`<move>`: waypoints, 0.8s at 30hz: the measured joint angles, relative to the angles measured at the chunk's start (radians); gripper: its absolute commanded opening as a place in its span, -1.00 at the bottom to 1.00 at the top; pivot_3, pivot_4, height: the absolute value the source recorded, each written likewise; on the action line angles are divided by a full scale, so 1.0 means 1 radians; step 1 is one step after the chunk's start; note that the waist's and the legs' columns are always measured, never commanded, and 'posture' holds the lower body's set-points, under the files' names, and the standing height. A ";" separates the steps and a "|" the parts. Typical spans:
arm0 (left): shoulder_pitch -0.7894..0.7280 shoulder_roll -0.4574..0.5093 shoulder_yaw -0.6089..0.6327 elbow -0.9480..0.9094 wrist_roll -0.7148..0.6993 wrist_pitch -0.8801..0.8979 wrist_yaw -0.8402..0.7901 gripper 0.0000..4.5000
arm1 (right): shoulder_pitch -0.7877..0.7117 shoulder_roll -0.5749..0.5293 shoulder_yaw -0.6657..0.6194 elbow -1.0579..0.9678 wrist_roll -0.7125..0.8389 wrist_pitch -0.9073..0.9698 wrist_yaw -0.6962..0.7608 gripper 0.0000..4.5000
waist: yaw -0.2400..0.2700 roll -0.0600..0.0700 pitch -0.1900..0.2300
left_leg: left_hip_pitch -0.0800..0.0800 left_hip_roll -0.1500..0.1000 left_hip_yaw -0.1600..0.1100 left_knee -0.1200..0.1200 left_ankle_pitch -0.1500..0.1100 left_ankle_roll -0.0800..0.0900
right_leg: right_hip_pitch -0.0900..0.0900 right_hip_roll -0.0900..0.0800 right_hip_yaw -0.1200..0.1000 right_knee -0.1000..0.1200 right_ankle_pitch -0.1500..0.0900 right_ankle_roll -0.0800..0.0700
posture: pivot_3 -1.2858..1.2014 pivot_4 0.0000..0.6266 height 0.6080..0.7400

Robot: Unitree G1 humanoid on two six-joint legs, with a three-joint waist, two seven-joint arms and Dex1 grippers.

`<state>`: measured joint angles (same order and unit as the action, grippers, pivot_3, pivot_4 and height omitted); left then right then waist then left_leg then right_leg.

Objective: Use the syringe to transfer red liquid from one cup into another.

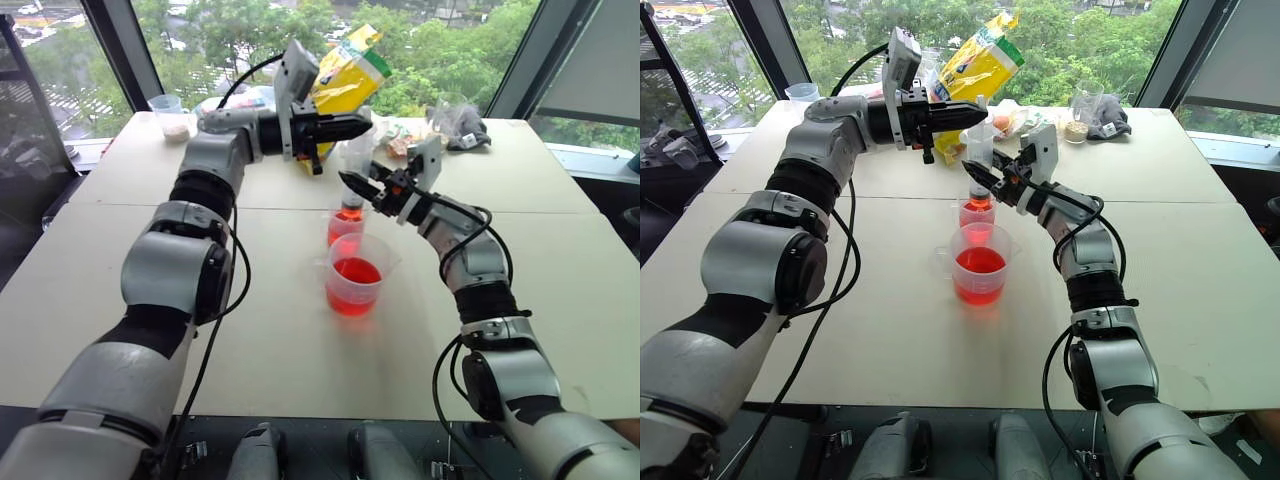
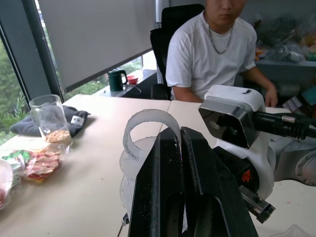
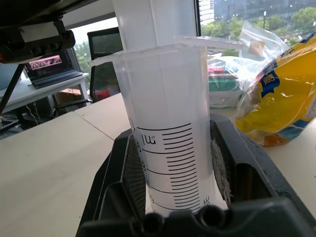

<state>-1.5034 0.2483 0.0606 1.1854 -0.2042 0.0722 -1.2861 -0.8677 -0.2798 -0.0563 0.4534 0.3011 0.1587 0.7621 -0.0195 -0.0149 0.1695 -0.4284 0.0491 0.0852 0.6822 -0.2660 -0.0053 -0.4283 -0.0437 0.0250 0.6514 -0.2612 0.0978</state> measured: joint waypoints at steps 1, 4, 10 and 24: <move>0.002 0.000 0.001 -0.002 0.000 0.000 -0.001 -0.96 | 0.002 0.000 -0.001 -0.015 0.001 0.014 -0.004 -0.35 | 0.000 0.000 0.000 | 0.000 0.000 0.000 0.000 0.000 0.000 | 0.000 0.000 0.000 0.000 0.000 0.000 | 0.03 -0.52 1.00; 0.008 0.000 0.002 -0.010 -0.001 0.001 -0.004 -0.96 | 0.004 0.000 -0.004 -0.048 0.009 0.053 -0.012 -0.35 | 0.001 0.000 0.000 | 0.000 0.000 0.000 0.000 0.000 0.000 | 0.000 0.000 0.000 0.000 0.000 0.000 | 0.03 -0.52 1.00; 0.023 -0.001 0.003 -0.021 -0.001 0.002 -0.006 -0.96 | 0.005 0.001 -0.005 -0.081 0.022 0.096 -0.028 -0.35 | 0.001 0.000 0.000 | 0.000 0.000 0.000 0.000 0.000 0.000 | 0.000 0.000 0.000 0.000 0.000 0.000 | 0.03 -0.52 1.00; 0.048 -0.001 0.004 -0.049 -0.001 0.013 -0.002 -0.96 | 0.004 0.001 -0.005 -0.082 0.022 0.118 -0.029 -0.35 | 0.001 0.000 0.000 | 0.000 0.000 0.000 0.000 0.000 0.000 | 0.000 0.000 0.000 0.000 0.000 0.000 | 0.03 -0.52 1.00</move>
<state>-1.4557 0.2475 0.0647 1.1369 -0.2055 0.0853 -1.2885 -0.8632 -0.2784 -0.0613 0.3713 0.3236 0.2768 0.7332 -0.0187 -0.0149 0.1695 -0.4284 0.0491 0.0852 0.6822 -0.2660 -0.0053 -0.4283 -0.0438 0.0251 0.6513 -0.2612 0.0978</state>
